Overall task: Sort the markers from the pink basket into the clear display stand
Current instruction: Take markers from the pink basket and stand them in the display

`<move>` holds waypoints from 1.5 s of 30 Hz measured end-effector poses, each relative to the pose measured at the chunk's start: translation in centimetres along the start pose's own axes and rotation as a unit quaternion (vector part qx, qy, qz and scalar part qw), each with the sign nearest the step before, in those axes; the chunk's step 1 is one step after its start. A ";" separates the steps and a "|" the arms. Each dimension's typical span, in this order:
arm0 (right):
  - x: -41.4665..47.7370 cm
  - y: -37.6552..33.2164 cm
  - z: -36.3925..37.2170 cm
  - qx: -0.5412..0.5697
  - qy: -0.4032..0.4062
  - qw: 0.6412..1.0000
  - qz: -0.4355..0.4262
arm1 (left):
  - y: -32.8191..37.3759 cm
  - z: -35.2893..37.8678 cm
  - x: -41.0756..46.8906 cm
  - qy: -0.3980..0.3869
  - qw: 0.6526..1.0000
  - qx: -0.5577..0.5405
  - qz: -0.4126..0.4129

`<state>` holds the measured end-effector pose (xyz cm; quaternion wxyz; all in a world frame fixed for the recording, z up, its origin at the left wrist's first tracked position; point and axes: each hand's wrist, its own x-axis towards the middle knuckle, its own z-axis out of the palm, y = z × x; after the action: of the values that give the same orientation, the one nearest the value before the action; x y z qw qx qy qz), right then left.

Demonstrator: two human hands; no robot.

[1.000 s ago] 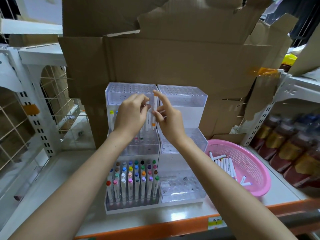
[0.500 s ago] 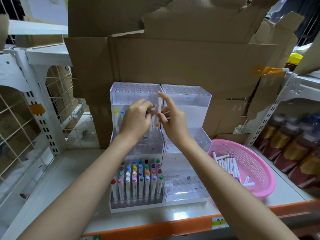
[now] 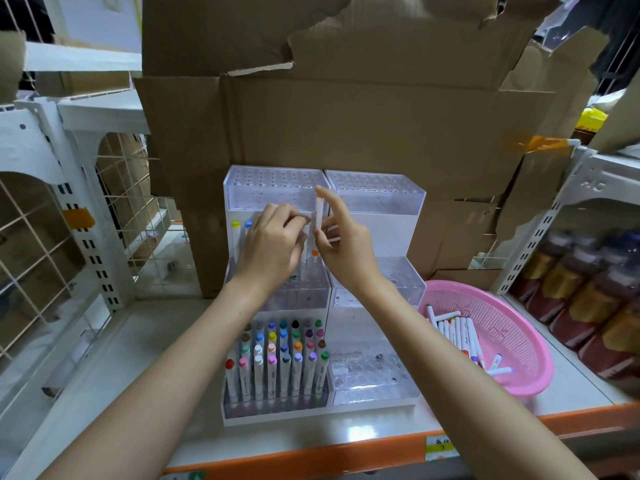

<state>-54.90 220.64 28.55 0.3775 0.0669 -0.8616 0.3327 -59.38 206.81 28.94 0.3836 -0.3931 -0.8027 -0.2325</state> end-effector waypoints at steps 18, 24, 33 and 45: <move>-0.1 0.2 -0.2 -0.051 -0.019 0.998 0.004 | -0.8 -0.6 -1.2 -0.018 1.000 0.014 0.013; -0.1 0.1 -0.2 -0.056 -0.018 0.998 -0.002 | -0.6 -0.7 -1.2 -0.015 1.000 0.012 0.006; -0.7 0.5 0.1 -0.095 -0.048 0.994 -0.024 | -0.7 -0.6 -1.4 -0.015 1.000 0.012 0.003; -0.1 0.8 -0.4 -0.072 -0.011 0.997 -0.019 | -0.7 -0.5 -1.7 -0.043 0.999 0.025 0.002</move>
<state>-54.86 221.53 28.25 0.3780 0.0593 -0.8861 0.2615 -59.05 205.27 27.86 0.3586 -0.3951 -0.8231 -0.1944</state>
